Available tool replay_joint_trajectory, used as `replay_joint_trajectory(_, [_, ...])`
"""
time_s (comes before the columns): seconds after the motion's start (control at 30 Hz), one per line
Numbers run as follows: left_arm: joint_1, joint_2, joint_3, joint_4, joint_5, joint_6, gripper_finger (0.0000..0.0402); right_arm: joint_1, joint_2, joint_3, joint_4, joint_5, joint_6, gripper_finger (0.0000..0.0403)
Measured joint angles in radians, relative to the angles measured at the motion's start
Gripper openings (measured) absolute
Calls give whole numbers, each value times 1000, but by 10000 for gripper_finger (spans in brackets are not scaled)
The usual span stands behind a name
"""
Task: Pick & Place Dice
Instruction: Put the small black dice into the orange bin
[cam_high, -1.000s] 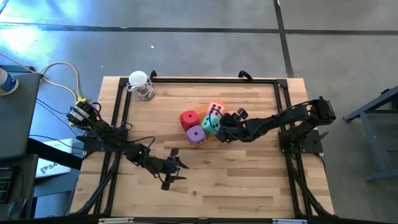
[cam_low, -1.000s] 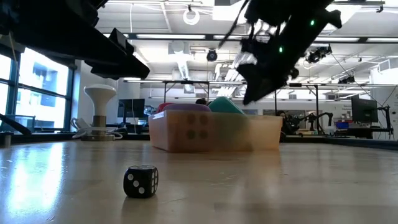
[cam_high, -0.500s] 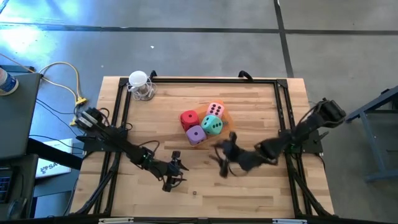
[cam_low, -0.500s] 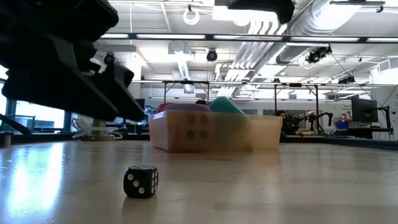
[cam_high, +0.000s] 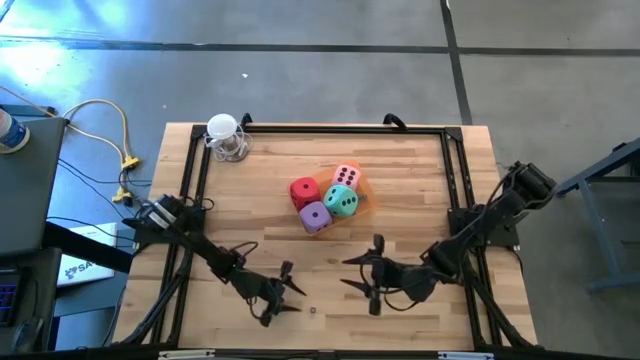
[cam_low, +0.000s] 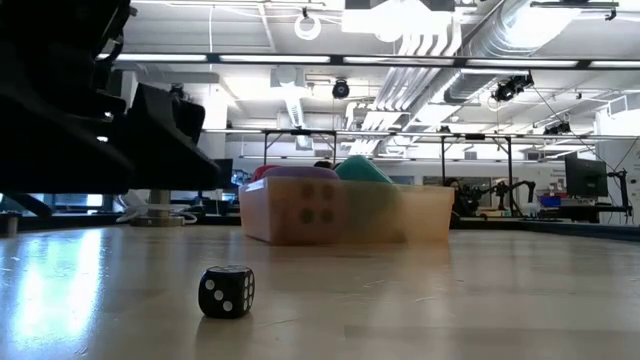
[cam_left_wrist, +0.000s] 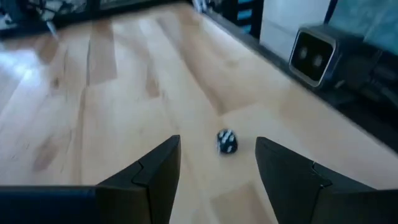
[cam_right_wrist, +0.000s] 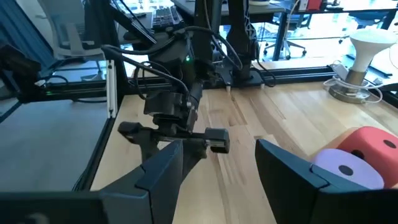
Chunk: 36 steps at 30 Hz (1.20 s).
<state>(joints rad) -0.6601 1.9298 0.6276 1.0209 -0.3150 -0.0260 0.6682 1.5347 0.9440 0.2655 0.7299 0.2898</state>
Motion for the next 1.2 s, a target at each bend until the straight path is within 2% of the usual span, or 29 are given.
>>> replay_joint_trajectory(0.17, [-8, 43, 2, 92, -34, -4, 200, -1, 41, 0, 63, -13, 2, 193])
replay_joint_trajectory(0.37, [-44, 81, 3, 86, -75, 40, 200, 19, 104, 0, 125, -33, -3, 193])
replay_joint_trajectory(0.57, [-59, 91, 10, 85, -127, -42, 200, 47, 159, 0, 193, -33, 1, 193])
replay_joint_trajectory(0.87, [-54, 96, 91, -20, -120, -61, 200, 85, 190, 0, 294, -29, -7, 193])
replay_joint_trajectory(1.2, [-52, 96, 98, -45, -157, -124, 200, 87, 190, 0, 300, -25, -8, 193])
